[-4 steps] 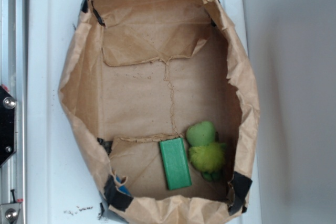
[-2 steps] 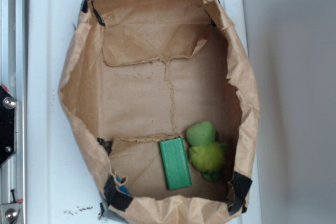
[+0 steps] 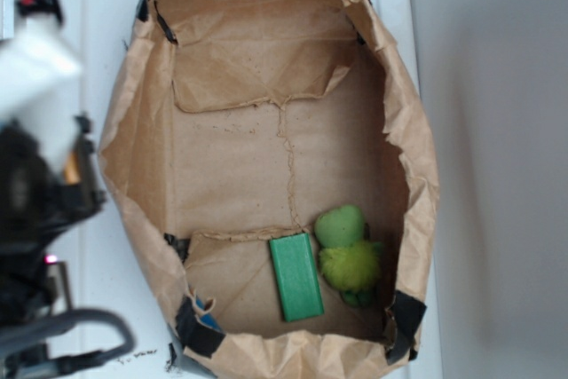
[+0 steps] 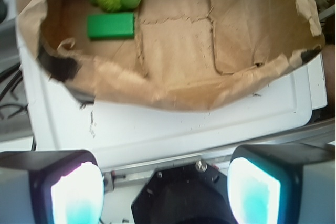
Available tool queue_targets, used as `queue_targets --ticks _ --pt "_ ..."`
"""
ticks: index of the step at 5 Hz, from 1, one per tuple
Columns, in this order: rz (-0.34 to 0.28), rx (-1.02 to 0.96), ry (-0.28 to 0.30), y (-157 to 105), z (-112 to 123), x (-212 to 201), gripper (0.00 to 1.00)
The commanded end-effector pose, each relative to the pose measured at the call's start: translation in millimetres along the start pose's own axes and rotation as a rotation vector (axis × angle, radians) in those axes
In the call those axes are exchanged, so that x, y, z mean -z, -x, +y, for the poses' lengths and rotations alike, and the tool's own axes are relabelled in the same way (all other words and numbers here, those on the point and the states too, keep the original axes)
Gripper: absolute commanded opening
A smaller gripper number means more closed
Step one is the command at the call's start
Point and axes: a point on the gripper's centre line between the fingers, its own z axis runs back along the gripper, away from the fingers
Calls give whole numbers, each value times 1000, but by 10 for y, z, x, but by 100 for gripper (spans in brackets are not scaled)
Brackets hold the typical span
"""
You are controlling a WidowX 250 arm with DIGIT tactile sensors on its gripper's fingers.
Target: Grab the green animal.
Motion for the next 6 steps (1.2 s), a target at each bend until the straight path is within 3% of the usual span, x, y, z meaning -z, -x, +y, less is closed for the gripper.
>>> queue_targets --ticks 1,2,3,5,6 --pt "-124 91 40 -322 -42 271 100" --pt "-187 136 61 -511 -65 415 100" --pt "-193 165 58 -638 -138 499 100" --pt "-150 153 35 -896 -239 650 100" --pt "-127 125 88 -1007 -175 509 100"
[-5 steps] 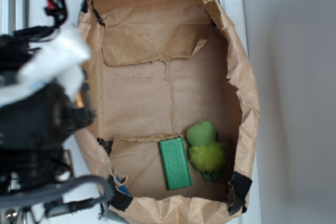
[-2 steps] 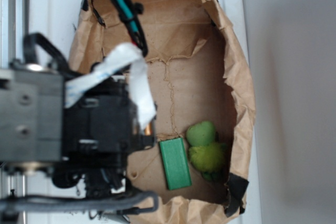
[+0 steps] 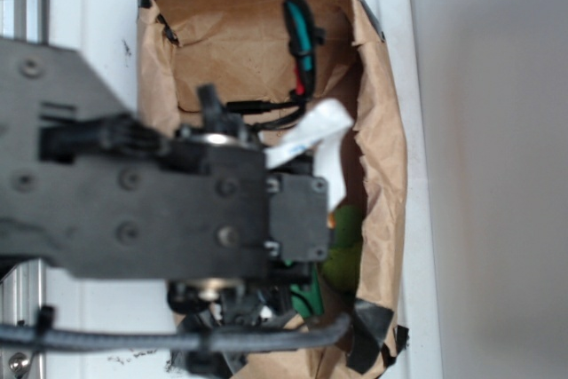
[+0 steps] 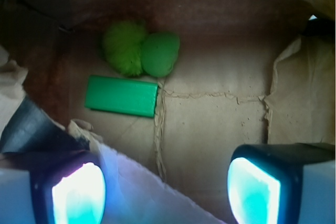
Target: Grab the green animal.
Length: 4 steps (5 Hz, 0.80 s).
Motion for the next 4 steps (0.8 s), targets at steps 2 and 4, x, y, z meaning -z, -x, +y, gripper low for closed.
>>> queue_targets --ticks 2,4 --pt "-59 -79 146 -330 207 -705 100" --pt "-64 -31 95 -345 264 -395 100"
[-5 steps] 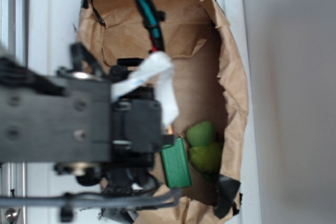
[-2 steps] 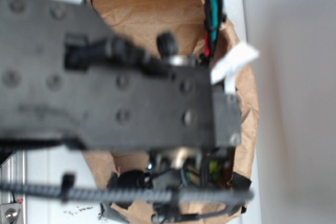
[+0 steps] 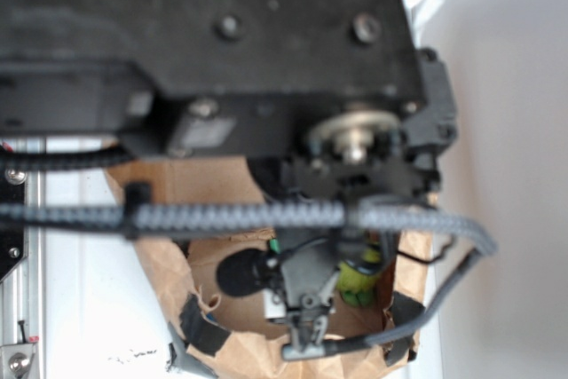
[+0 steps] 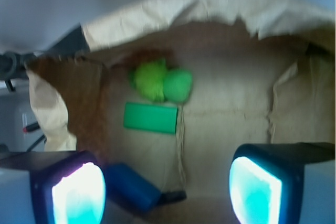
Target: Grab the green animal.
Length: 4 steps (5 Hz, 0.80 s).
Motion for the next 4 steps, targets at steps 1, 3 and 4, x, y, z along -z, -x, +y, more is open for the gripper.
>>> queue_targets --ticks 1,3,4 --pt "-46 115 -73 -60 66 345 100" --pt "3 215 -87 -138 10 790 100" --pt "-29 259 -83 -206 -54 906 100"
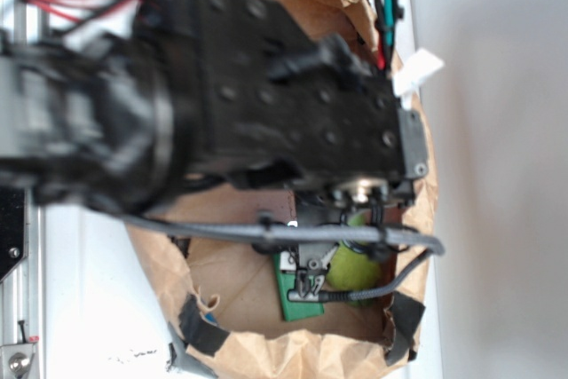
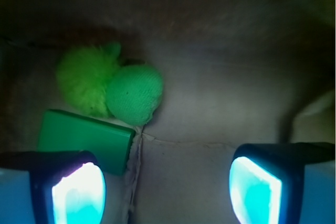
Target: Grab the green animal.
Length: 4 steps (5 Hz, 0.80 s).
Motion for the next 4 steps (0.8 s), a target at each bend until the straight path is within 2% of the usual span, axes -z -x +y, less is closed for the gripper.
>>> queue_targets --ticks 1,2,3,4 --pt "-152 238 -47 -251 -220 80 100" --pt "-193 367 19 -193 -312 95 100" --pt "-182 333 -7 -192 -280 59 100" --pt "-182 333 -7 -192 -280 59 100"
